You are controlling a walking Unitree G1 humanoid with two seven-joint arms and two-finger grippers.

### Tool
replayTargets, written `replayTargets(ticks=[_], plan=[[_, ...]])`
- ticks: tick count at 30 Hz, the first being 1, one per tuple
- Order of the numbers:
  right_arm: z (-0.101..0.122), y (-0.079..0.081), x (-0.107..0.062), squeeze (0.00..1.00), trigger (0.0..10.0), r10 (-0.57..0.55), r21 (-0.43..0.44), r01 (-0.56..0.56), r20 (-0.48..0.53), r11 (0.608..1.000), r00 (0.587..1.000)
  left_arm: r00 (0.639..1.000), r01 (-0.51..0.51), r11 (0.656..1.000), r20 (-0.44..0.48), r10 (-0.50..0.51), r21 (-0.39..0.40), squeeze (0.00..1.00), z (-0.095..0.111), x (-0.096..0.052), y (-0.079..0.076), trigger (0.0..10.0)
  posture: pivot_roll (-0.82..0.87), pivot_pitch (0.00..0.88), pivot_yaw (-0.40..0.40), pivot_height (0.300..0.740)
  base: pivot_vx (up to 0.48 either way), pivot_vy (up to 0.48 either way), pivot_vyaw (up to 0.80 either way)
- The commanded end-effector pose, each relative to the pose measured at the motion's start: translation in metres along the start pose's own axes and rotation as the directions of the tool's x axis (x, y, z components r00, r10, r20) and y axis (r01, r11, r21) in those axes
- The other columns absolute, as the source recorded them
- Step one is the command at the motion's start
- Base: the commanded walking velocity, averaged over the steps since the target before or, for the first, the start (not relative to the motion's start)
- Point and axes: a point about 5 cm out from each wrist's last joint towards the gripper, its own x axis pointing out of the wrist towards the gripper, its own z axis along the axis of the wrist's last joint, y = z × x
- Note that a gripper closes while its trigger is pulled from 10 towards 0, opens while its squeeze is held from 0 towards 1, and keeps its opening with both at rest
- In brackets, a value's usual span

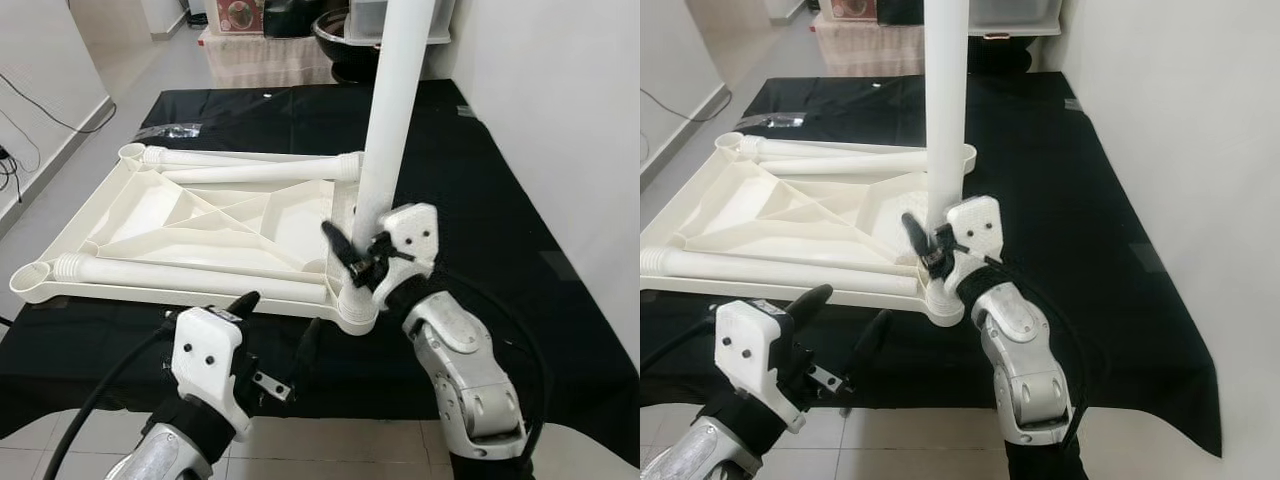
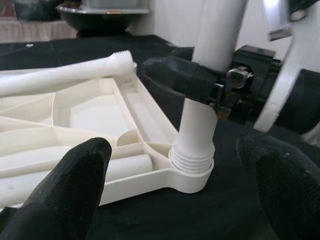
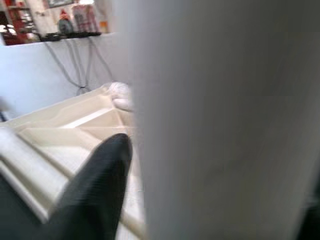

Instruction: Building children table

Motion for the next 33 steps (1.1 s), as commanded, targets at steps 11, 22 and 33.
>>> replayTargets(ticks=[11, 22, 33], plan=[[0.005, -0.008, 0.022, 0.00, 10.0, 0.338, -0.100, -0.339, -0.033, 0.935, 0.941, 1.000, 0.013, 1.000, -0.017, -0.013, 0.002, 0.00, -0.001, -0.001, -0.001, 10.0, 0.11, 0.158, 0.026, 0.740, 0.000, 0.000, 0.00], [0.024, -0.046, 0.038, 0.00, 10.0, 0.573, -0.120, -0.580, -0.092, 0.806, 0.814, 0.999, 0.013, 1.000, -0.030, -0.013, -0.001, 0.00, 0.002, -0.009, -0.006, 10.0, 0.14, 0.192, 0.016, 0.740, 0.000, 0.000, 0.00], [0.037, -0.068, 0.045, 0.00, 0.0, 0.711, -0.032, -0.712, -0.053, 0.701, 0.702, 0.998, 0.015, 1.000, -0.053, -0.016, -0.013, 0.00, 0.001, -0.016, -0.009, 10.0, 0.17, 0.228, 0.006, 0.740, 0.000, 0.000, 0.00]])
